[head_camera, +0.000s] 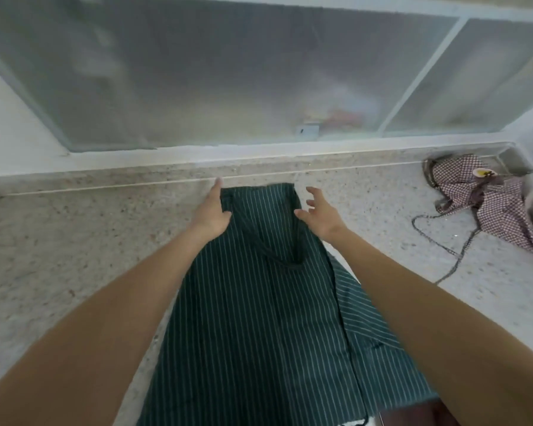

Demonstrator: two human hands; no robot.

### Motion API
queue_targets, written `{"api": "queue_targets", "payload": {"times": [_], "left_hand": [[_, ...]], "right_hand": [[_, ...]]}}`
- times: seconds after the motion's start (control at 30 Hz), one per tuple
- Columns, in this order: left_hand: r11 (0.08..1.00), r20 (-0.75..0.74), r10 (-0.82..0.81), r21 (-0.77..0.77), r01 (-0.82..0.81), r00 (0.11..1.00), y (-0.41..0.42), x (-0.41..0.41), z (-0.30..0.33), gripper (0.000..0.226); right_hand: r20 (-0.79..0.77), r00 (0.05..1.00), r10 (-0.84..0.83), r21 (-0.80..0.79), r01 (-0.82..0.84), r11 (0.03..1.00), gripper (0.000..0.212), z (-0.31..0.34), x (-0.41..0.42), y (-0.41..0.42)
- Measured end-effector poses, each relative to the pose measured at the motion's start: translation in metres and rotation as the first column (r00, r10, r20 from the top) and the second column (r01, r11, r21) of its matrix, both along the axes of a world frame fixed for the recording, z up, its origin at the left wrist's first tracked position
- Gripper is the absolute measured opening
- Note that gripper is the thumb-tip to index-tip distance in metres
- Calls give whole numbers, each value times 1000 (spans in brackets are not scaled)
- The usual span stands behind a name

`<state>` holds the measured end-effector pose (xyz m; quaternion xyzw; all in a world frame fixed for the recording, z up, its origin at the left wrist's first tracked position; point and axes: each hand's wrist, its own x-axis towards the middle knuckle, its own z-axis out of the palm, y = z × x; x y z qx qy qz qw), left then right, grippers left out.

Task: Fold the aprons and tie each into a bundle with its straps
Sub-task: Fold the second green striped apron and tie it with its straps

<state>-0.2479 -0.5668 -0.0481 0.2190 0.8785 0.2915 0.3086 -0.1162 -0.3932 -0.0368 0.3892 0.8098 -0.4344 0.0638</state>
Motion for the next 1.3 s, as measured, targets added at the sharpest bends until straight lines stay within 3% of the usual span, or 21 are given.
{"api": "queue_targets", "payload": {"times": [0.1, 0.23, 0.37, 0.47, 0.6, 0.7, 0.8, 0.87, 0.97, 1.07, 1.17, 1.3], "left_hand": [[959, -25, -251, -144, 245, 968, 2, 20, -31, 76], [836, 166, -355, -384, 392, 920, 10, 46, -54, 113], [733, 169, -401, -531, 426, 900, 15, 64, -64, 138], [722, 162, -381, -563, 403, 910, 20, 64, -66, 144], [677, 75, -368, -662, 322, 927, 28, 71, -58, 142], [757, -159, -315, -637, 147, 936, 54, 112, -45, 113], [822, -293, -459, -498, 276, 839, 85, 156, -44, 85], [790, -218, -532, -475, 388, 818, 96, 173, -52, 88], [745, -7, -499, -514, 425, 866, 108, 179, -62, 119], [741, 48, -466, -524, 420, 883, 116, 177, -65, 128], [721, 67, -453, -559, 410, 889, 123, 178, -63, 131], [672, 103, -445, -618, 408, 889, 139, 181, -60, 138]], "right_hand": [[162, 983, 81, 68, -92, 993, 59, -32, 24, -6], [325, 921, 215, 129, -269, 955, 62, -61, 52, -11], [455, 824, 337, 83, -416, 905, 100, -78, 71, -8], [542, 725, 426, 53, -535, 843, 118, -77, 83, 5], [560, 659, 503, 51, -633, 773, 123, -74, 96, 34], [527, 682, 507, 69, -629, 774, 122, -77, 103, 43], [458, 716, 526, 74, -621, 780, 121, -81, 107, 45], [392, 746, 538, 77, -609, 789, 118, -83, 111, 48], [315, 788, 529, 117, -585, 802, 103, -89, 126, 56], [316, 795, 517, 183, -586, 789, 82, -90, 144, 68], [437, 693, 574, 205, -698, 686, 87, -79, 159, 91], [678, 508, 532, 286, -848, 446, 100, -62, 181, 126]]}}
